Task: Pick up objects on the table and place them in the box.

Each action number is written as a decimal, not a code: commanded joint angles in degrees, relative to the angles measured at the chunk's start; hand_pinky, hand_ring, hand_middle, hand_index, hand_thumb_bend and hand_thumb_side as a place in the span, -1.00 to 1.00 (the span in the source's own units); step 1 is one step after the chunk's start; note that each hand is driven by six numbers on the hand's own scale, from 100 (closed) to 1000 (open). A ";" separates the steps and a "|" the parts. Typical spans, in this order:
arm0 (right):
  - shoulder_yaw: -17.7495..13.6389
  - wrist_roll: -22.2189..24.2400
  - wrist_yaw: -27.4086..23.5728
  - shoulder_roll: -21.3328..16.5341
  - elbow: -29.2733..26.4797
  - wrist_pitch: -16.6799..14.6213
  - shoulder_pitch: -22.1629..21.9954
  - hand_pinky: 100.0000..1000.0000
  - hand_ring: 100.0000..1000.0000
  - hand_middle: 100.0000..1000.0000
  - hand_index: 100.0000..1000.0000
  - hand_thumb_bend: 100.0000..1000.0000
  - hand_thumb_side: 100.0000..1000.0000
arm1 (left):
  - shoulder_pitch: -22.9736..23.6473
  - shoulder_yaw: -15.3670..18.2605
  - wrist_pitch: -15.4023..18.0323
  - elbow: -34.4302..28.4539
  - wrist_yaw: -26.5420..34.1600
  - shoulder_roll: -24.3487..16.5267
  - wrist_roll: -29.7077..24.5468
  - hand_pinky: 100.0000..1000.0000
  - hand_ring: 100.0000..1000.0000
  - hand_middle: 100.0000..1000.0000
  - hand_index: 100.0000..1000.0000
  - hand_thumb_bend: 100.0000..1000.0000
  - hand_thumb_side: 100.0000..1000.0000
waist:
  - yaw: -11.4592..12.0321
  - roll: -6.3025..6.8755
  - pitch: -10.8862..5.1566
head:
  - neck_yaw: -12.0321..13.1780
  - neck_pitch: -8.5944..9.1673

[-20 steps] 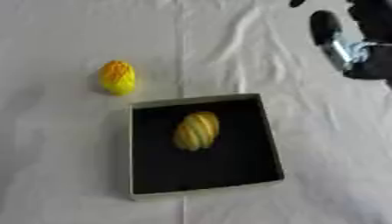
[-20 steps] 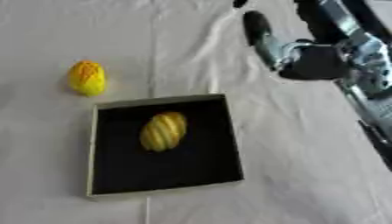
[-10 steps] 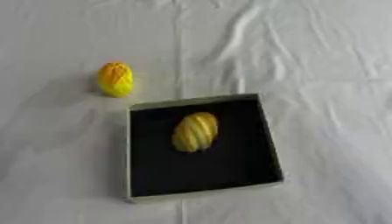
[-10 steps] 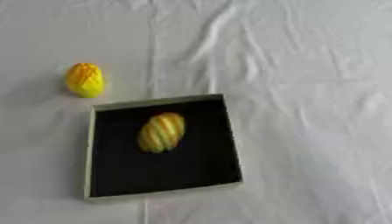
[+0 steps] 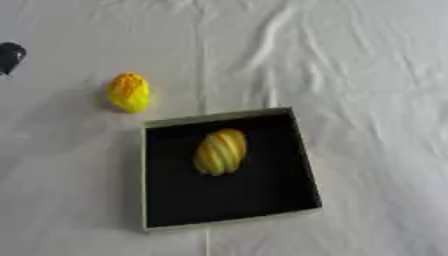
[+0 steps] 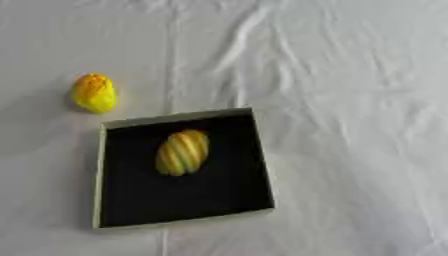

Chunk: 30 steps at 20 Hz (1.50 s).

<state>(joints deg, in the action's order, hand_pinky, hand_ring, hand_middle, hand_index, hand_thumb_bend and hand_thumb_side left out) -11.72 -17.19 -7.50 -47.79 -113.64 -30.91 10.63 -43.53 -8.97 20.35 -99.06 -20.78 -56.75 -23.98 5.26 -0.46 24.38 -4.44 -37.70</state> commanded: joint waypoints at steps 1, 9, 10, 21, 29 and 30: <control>-0.27 -0.19 0.38 -0.83 -0.95 0.94 0.24 0.79 0.61 0.03 0.55 -1.00 -0.41 | -2.66 -1.24 0.42 5.33 -2.75 0.39 -3.82 0.79 0.84 0.70 0.84 -0.53 -0.88 | -0.18 0.18 -1.18 | 0.37 0.31; 0.03 0.79 -1.20 0.65 -0.95 3.75 0.57 0.81 0.60 0.00 0.53 -1.00 -0.14 | -6.69 -5.43 4.95 15.29 -9.93 4.73 -8.10 0.79 0.86 0.68 0.83 -0.30 -0.55 | -0.75 0.76 -0.96 | 1.08 0.14; 0.07 1.02 -1.36 0.76 -0.95 3.99 0.60 0.81 0.60 0.00 0.53 -1.00 -0.13 | -6.98 -5.74 5.34 16.21 -10.55 5.22 -8.19 0.79 0.85 0.68 0.83 -0.32 -0.55 | -0.80 0.81 -0.95 | 1.10 0.07; 0.35 2.39 -2.35 2.28 -0.95 5.79 0.68 0.82 0.59 -0.03 0.51 -1.00 0.02 | -10.75 -7.50 6.81 22.09 -10.92 11.01 -9.02 0.79 0.83 0.68 0.83 -0.51 -0.42 | -1.22 1.00 -1.05 | 1.94 0.05; 0.40 3.30 -3.00 3.50 -0.95 7.44 0.68 0.83 0.59 -0.04 0.50 -1.00 0.03 | -12.86 -9.47 6.69 24.39 -10.61 15.72 -9.31 0.81 0.83 0.69 0.85 -0.59 -0.08 | -1.53 1.13 -1.07 | 2.22 -0.09; 0.39 3.36 -3.10 3.64 -0.95 7.64 0.71 0.83 0.59 -0.04 0.50 -1.00 0.03 | -12.97 -9.57 6.67 24.59 -10.51 16.06 -9.47 0.81 0.83 0.69 0.85 -0.58 -0.07 | -1.56 1.15 -1.07 | 2.26 -0.10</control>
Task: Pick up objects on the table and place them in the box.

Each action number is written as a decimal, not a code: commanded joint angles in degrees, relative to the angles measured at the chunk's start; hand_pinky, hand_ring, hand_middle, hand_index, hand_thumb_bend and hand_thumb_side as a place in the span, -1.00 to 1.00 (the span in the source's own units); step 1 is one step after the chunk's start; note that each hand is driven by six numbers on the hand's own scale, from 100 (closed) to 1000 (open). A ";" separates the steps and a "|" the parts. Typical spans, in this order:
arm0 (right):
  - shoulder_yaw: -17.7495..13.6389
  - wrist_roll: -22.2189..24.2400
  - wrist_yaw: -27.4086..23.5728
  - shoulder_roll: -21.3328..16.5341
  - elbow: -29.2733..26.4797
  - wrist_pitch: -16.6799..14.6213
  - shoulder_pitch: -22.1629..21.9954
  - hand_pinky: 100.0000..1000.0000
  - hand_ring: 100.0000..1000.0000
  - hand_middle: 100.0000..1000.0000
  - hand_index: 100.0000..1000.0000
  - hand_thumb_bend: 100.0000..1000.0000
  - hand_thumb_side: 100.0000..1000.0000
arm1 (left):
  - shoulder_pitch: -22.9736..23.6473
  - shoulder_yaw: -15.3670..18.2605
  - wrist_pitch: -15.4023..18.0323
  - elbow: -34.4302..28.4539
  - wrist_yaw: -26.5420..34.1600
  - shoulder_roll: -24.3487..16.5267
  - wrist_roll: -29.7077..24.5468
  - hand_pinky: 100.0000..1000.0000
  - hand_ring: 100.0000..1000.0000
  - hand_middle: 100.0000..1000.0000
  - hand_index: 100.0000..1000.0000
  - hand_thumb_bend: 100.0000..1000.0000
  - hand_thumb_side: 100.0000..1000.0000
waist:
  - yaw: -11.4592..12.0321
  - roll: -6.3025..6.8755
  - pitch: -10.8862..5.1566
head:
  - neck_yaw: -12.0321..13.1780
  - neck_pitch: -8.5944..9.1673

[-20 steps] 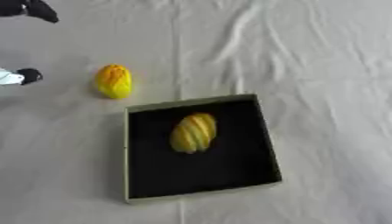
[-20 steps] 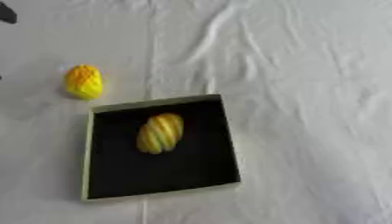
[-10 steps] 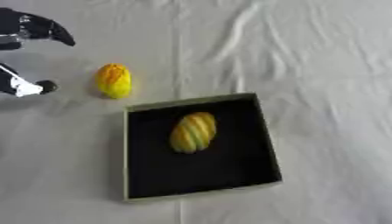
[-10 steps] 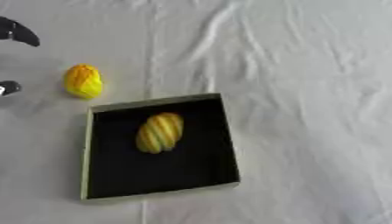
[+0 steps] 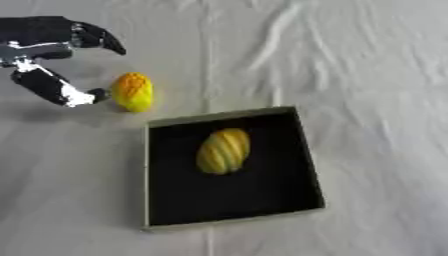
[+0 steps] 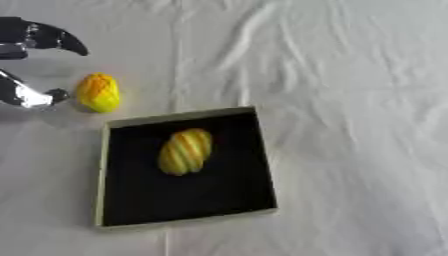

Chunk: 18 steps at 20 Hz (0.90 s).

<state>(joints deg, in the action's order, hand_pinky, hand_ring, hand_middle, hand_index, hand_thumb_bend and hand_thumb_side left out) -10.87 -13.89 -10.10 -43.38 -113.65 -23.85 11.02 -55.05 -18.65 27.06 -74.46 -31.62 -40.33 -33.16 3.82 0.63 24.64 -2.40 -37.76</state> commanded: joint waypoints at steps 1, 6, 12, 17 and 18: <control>-0.48 0.10 -0.62 -0.59 -0.94 0.79 0.35 0.83 0.59 -0.04 0.50 -1.00 0.03 | -1.57 0.01 -0.04 0.17 0.36 -0.06 -0.48 0.81 0.83 0.69 0.85 -0.58 0.00 | -0.16 0.09 -1.31 | 0.23 -0.03; -0.57 0.43 -1.38 0.17 -0.94 1.78 0.56 0.84 0.58 -0.05 0.49 -1.00 0.04 | -2.01 -0.05 -0.29 1.59 0.49 1.36 -1.58 0.82 0.83 0.69 0.85 -0.59 0.08 | -0.39 0.17 -1.16 | 0.36 -0.10; -0.62 0.54 -2.31 0.60 -0.94 1.82 1.03 0.84 0.57 -0.06 0.48 -1.00 0.05 | -2.14 0.47 -0.49 4.08 -3.13 2.46 -1.34 0.80 0.84 0.70 0.85 -0.48 0.05 | -0.69 0.27 -1.02 | 0.44 -0.02; -0.57 0.81 -2.58 0.97 -0.94 1.92 1.08 0.84 0.57 -0.06 0.48 -1.00 0.05 | -2.29 0.66 0.41 6.49 -6.75 3.44 0.63 0.79 0.84 0.69 0.85 -0.48 0.03 | -0.80 0.23 -0.97 | 0.44 0.07; -0.57 0.83 -2.60 0.98 -0.94 1.93 1.08 0.84 0.57 -0.06 0.48 -1.00 0.05 | -2.31 0.67 0.59 6.71 -7.02 3.50 0.87 0.79 0.84 0.69 0.85 -0.48 0.03 | -0.80 0.23 -0.97 | 0.44 0.07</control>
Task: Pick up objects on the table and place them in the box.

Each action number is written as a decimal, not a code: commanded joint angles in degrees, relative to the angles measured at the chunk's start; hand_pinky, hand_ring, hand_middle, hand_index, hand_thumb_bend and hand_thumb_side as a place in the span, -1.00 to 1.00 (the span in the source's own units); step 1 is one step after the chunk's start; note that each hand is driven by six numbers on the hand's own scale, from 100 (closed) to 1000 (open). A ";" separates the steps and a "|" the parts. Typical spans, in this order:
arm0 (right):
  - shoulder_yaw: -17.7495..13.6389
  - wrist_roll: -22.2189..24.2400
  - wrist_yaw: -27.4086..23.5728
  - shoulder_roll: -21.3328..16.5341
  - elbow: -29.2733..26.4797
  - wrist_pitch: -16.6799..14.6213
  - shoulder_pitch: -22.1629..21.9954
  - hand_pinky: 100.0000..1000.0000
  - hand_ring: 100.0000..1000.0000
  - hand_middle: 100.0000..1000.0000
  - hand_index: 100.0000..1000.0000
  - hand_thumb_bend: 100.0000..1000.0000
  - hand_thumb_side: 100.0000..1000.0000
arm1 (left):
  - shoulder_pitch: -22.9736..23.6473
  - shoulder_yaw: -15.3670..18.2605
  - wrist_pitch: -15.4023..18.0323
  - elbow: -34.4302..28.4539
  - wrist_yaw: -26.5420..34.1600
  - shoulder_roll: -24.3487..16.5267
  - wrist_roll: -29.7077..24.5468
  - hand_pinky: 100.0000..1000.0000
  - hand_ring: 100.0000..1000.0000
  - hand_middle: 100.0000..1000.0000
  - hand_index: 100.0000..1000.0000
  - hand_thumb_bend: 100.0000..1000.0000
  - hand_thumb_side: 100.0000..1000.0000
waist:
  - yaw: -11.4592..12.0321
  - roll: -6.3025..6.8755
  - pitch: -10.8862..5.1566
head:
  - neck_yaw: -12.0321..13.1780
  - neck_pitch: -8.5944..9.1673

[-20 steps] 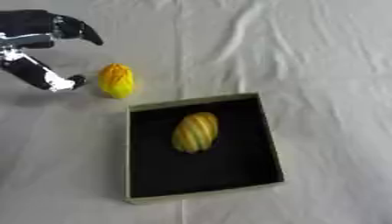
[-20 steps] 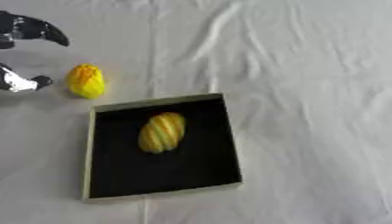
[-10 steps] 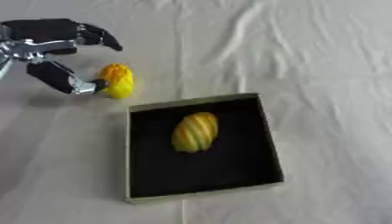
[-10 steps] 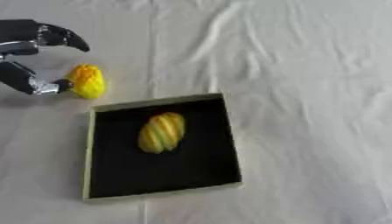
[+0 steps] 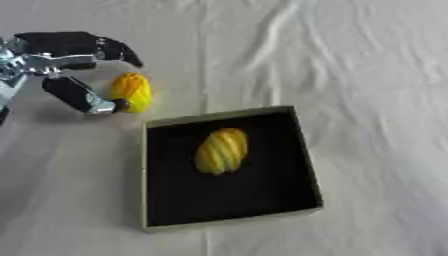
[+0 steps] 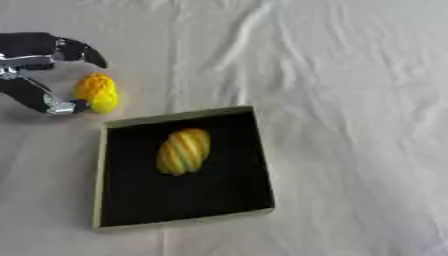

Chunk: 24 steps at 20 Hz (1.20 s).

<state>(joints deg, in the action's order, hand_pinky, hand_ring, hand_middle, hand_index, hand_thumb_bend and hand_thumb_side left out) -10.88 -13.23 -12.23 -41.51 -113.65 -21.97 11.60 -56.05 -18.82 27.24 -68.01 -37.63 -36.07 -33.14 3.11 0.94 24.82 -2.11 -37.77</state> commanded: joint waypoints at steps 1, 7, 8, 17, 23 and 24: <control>-0.56 0.19 -0.49 -0.86 -0.94 0.06 0.50 0.84 0.57 -0.07 0.48 -1.00 0.05 | -1.30 0.82 0.54 0.45 -1.21 -0.69 1.02 0.75 0.81 0.64 0.85 -0.58 -0.19 | -0.11 -0.08 -1.13 | 0.16 0.09; -0.19 0.73 -0.77 0.36 -0.94 1.00 0.26 0.85 0.57 -0.08 0.47 -1.00 0.06 | -1.06 0.97 0.24 1.77 -0.69 0.68 0.26 0.66 0.70 0.54 0.81 -1.00 -0.73 | -0.36 -0.08 -0.97 | 0.34 0.19; -0.15 0.75 -0.85 0.50 -0.94 1.17 0.20 0.85 0.57 -0.08 0.47 -1.00 0.06 | -1.02 1.04 -0.03 1.77 -0.09 0.82 0.50 0.65 0.68 0.51 0.78 -1.00 -0.73 | -0.36 -0.08 -0.96 | 0.36 0.19; -0.14 0.91 -1.09 1.30 -0.94 2.25 -0.81 0.86 0.56 -0.09 0.47 -1.00 0.07 | -1.19 1.83 -3.63 -3.56 4.31 -0.07 4.67 0.44 0.40 0.20 0.50 -1.00 -0.68 | -0.10 -0.14 -1.12 | 0.35 0.14; -0.39 0.58 -1.21 1.52 -0.94 2.46 -1.53 0.86 0.56 -0.10 0.47 -1.00 0.04 | -1.45 3.07 -4.71 -11.38 7.16 -2.03 9.45 0.36 0.26 0.06 0.34 -1.00 -0.56 | 0.39 -0.10 -1.43 | -0.12 0.06; -0.47 0.52 -1.22 1.50 -0.94 2.41 -1.62 0.86 0.56 -0.10 0.47 -1.00 0.04 | -1.33 3.24 -4.69 -12.81 7.99 -2.48 10.21 0.35 0.23 0.03 0.32 -1.00 -0.56 | 0.49 -0.07 -1.49 | -0.21 0.08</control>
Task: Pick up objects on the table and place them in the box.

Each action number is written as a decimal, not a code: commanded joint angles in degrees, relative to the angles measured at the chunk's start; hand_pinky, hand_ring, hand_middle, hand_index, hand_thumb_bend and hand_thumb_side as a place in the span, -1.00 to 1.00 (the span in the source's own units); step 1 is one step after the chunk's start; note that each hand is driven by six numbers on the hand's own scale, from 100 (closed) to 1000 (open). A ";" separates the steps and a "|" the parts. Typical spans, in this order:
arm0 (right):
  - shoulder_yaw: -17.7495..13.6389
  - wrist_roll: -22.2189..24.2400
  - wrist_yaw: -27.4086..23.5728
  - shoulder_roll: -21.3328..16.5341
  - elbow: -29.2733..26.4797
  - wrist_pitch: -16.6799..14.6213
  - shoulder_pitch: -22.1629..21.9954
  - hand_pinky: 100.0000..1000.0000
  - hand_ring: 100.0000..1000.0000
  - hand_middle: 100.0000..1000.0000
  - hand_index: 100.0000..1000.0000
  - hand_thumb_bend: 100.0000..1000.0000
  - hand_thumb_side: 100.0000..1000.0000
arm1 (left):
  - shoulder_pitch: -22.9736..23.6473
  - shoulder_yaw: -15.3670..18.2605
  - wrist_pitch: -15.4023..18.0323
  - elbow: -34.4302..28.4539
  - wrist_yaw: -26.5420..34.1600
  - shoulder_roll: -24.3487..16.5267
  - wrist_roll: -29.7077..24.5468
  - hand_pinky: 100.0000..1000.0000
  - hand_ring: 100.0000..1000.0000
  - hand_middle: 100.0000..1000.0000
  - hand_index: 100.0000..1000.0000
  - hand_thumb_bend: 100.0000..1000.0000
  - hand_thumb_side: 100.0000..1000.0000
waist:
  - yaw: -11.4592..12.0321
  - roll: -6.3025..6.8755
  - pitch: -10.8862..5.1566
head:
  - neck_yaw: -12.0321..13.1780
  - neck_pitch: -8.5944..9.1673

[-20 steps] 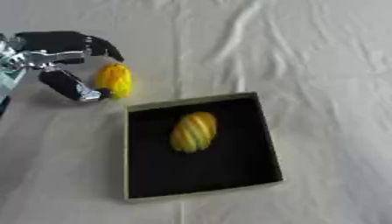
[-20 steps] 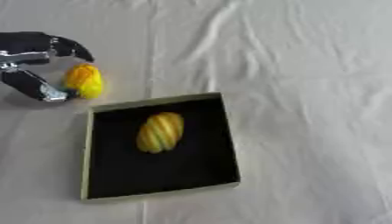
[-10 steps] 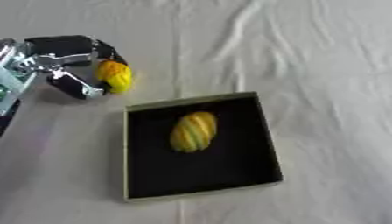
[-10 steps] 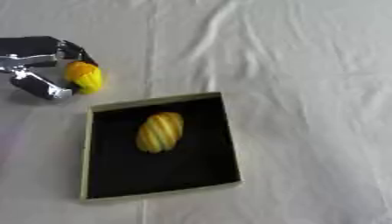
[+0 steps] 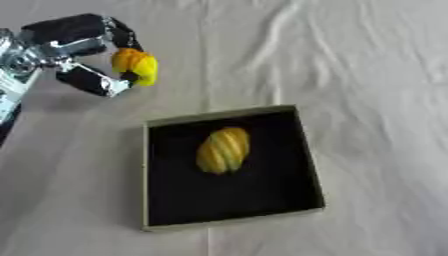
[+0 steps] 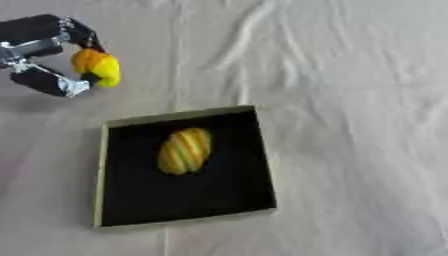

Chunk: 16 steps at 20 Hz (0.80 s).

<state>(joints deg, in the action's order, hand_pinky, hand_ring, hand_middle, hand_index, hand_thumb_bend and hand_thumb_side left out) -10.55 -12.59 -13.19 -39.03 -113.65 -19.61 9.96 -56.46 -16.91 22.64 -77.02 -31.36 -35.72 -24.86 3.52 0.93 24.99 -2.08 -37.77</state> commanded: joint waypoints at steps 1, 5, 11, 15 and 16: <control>-0.89 -0.21 -0.28 -1.02 -0.94 -0.04 -0.06 0.86 0.56 -0.10 0.47 -1.00 0.04 | -0.74 1.45 0.04 -5.28 2.60 -3.35 2.72 0.35 0.23 0.03 0.31 -1.00 -0.57 | 0.19 -0.05 -1.70 | -0.35 0.10; -1.05 -0.39 -0.21 -1.43 -0.94 -0.53 -0.33 0.85 0.56 -0.09 0.47 -1.00 0.04 | 0.59 1.17 1.43 -11.20 6.22 -5.27 5.35 0.34 0.21 0.00 0.28 -1.00 -0.54 | 0.62 -0.07 -1.87 | -0.87 0.30; -1.39 -0.95 0.08 -1.86 -0.94 -1.24 -0.63 0.85 0.56 -0.09 0.47 -1.00 0.04 | 4.02 -3.35 5.61 -19.87 11.55 -7.20 7.57 0.34 0.17 0.01 0.30 -1.00 -0.53 | 1.19 0.02 -2.06 | -1.40 0.10; -1.41 -1.19 0.26 -2.20 -0.94 -1.55 -0.95 0.85 0.56 -0.09 0.47 -1.00 0.03 | 5.78 -5.85 5.94 -25.72 13.75 -6.73 7.13 0.35 0.17 0.02 0.31 -1.00 -0.59 | 1.79 0.17 -2.43 | -1.94 -0.43; -1.43 -1.25 0.31 -2.18 -0.94 -1.61 -1.02 0.85 0.56 -0.09 0.47 -1.00 0.03 | 6.28 -6.04 5.25 -27.20 13.67 -6.37 7.04 0.35 0.17 0.02 0.31 -1.00 -0.58 | 1.96 0.18 -2.51 | -2.05 -0.47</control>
<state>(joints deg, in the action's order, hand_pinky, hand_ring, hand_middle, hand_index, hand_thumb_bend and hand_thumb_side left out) -11.25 -13.77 -13.13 -39.16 -113.65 -20.87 8.92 -49.65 -22.94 28.11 -101.80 -18.37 -40.83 -17.84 5.53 1.19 23.97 -3.86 -38.19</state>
